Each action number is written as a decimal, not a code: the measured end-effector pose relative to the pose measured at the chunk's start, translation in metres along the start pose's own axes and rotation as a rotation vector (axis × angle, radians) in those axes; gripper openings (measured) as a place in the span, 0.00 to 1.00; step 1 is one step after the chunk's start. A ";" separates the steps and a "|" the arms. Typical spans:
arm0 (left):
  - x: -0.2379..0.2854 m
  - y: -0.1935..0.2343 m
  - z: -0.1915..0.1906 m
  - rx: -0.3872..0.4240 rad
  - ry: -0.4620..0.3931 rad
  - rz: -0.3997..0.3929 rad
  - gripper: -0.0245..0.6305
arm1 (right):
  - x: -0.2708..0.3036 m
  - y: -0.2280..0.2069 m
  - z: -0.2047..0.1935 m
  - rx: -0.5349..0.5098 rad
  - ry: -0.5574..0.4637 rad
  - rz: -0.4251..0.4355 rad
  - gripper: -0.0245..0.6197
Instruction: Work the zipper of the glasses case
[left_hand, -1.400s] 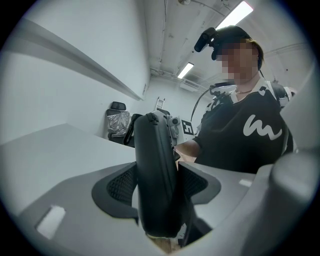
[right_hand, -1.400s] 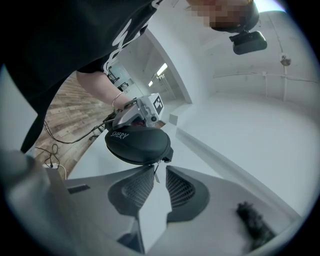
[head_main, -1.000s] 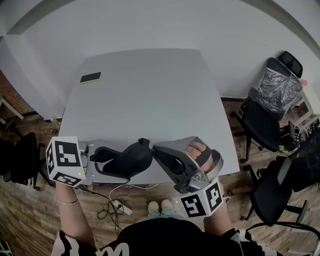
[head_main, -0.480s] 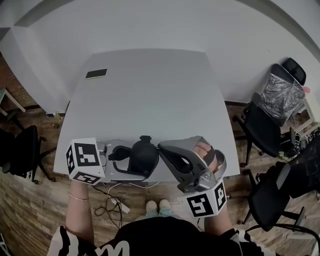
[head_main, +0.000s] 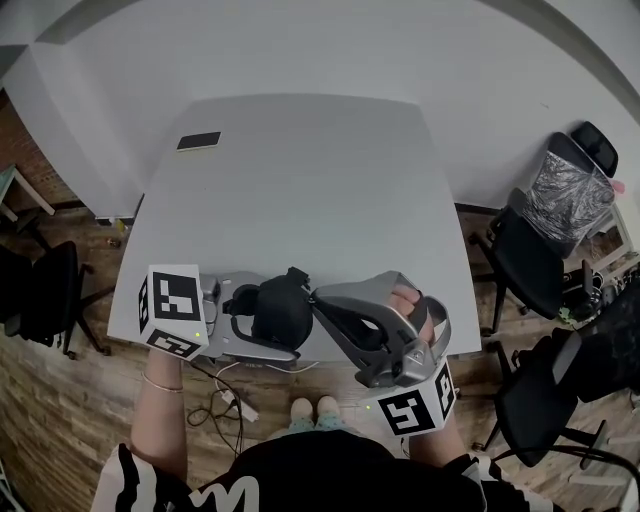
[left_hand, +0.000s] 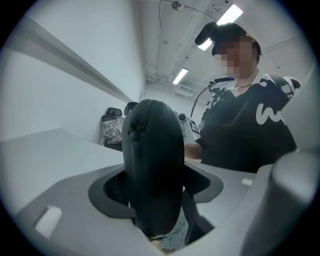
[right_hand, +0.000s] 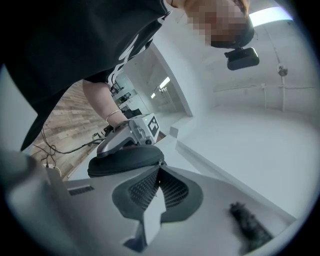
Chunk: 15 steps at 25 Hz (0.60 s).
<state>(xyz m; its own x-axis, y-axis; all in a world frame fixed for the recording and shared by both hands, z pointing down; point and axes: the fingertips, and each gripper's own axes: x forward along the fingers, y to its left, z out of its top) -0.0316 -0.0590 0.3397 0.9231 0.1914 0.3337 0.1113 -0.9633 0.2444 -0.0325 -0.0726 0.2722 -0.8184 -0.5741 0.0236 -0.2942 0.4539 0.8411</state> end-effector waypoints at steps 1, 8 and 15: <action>0.000 0.000 0.000 -0.011 -0.014 0.005 0.50 | 0.000 0.000 -0.002 -0.019 0.014 0.001 0.05; -0.007 0.004 0.015 -0.107 -0.253 -0.012 0.47 | -0.002 -0.005 -0.024 -0.096 0.106 0.009 0.05; 0.009 -0.011 0.043 -0.083 -0.372 -0.140 0.65 | -0.001 -0.007 0.004 -0.071 -0.042 -0.037 0.05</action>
<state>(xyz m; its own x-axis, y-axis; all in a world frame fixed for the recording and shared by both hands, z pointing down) -0.0086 -0.0544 0.3007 0.9730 0.2238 -0.0562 0.2294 -0.9113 0.3420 -0.0323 -0.0721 0.2643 -0.8282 -0.5597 -0.0292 -0.2898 0.3831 0.8771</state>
